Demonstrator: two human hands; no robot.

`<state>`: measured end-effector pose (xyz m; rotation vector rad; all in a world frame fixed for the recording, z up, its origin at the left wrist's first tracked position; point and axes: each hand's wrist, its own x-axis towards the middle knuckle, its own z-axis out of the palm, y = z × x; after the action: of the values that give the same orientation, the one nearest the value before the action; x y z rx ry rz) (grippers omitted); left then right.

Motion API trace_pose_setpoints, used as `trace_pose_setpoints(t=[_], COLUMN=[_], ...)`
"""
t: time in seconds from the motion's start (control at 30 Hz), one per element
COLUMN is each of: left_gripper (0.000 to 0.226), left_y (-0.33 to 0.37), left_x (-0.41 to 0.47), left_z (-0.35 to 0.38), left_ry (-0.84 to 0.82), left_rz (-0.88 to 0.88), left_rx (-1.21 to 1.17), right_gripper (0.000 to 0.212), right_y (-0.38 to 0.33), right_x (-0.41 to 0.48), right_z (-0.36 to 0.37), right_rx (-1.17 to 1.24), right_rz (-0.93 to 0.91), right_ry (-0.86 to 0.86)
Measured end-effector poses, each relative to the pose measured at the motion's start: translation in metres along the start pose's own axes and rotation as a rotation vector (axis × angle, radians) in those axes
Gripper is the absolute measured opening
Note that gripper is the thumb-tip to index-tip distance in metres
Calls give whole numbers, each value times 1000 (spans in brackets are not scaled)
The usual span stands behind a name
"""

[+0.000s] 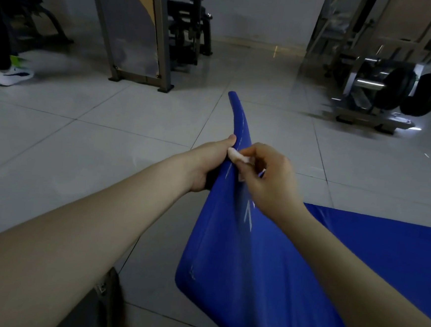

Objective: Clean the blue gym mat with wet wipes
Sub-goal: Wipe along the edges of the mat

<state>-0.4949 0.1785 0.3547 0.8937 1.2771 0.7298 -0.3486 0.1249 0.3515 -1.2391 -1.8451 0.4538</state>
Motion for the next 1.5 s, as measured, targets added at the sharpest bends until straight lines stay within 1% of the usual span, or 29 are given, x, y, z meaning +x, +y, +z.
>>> trace_pose_setpoints(t=[0.03, 0.1, 0.17, 0.23, 0.27, 0.3, 0.37, 0.43, 0.5, 0.57, 0.63, 0.7, 0.73, 0.77, 0.8, 0.87, 0.93, 0.97, 1.0, 1.03, 1.13, 1.23, 1.3, 1.33, 1.4, 1.43, 1.5], left_gripper=[48, 46, 45, 46, 46, 47, 49, 59, 63, 54, 41, 42, 41, 38, 35, 34, 49, 53, 51, 43, 20, 18, 29, 31, 23, 23, 23], left_y=[-1, 1, 2, 2, 2, 1, 4, 8, 11, 12, 11, 9, 9, 8, 9, 13, 17, 19, 20, 22, 25, 29, 29, 29, 26, 23, 20], left_x=[0, 0, 1, 0, -1, -1, -2, -6, -8, -6, -7, -5, -5, -5, -4, -5, -10, -13, -15, -15, -16, -14, -12, -11, -6, -3, 1], left_z=[-1, -5, -11, -13, -12, -12, -12, -11, -10, -9, -8, -8, -8, -8, -8, -9, -9, -7, -7, -7, -5, -5, -5, -5, -9, -11, -14], left_ry=[11, 30, 12, -24, -38, -46, -72, -159, -227, -234, -210, -188, -173, -155, -137, -141, -224, -268, -293, -304, -297, -273, -238, -183, -37, 12, 45], left_rz=[8, 2, -30, -53, -58, -57, -47, -55, -60, -36, -25, -16, -11, -4, 5, 23, 8, 16, 35, 47, 73, 41, -12, -43, -50, -37, -20], left_rx=[13, 24, 7, 16, 23, 27, 59, 103, 157, 169, 121, 175, 217, 251, 273, 315, 456, 533, 574, 580, 509, 417, 385, 355, 308, 303, 322], right_gripper=[13, 21, 14, 11, 10, 7, 3, 5, 7, 10, 13, 17, 17, 16, 15, 12, 10, 13, 14, 15, 15, 15, 17, 18, 19, 20, 20], right_y=[-2, -16, -32, -40, -39, -36, -24, -12, -9, -20, -35, -47, -48, -47, -43, -31, -17, -11, -5, -2, 3, 4, -4, -12, -30, -40, -53], right_x=[-3, -18, -41, -54, -52, -47, -30, -12, -6, -16, -37, -58, -65, -67, -64, -48, -28, -21, -17, -15, -11, -7, -14, -22, -45, -57, -74], right_z=[2, 9, 20, 27, 26, 24, 18, 10, 10, 16, 24, 31, 33, 32, 29, 21, 11, 7, 5, 5, 4, -2, -3, 0, 9, 15, 23], right_rx=[17, 83, 152, 91, 51, 27, -7, -60, -101, -95, -28, 2, -9, -29, -44, -65, -99, -116, -127, -132, -141, -86, 1, 40, 109, 125, 97], right_rz=[-9, -91, -234, -374, -404, -394, -312, -190, -129, -200, -341, -451, -488, -510, -512, -447, -348, -301, -273, -263, -240, -145, -120, -146, -262, -334, -465], right_ry=[-21, -121, -273, -353, -351, -320, -185, -57, -40, -96, -199, -356, -412, -428, -402, -261, -114, -78, -63, -51, 2, 15, -53, -106, -259, -342, -458])
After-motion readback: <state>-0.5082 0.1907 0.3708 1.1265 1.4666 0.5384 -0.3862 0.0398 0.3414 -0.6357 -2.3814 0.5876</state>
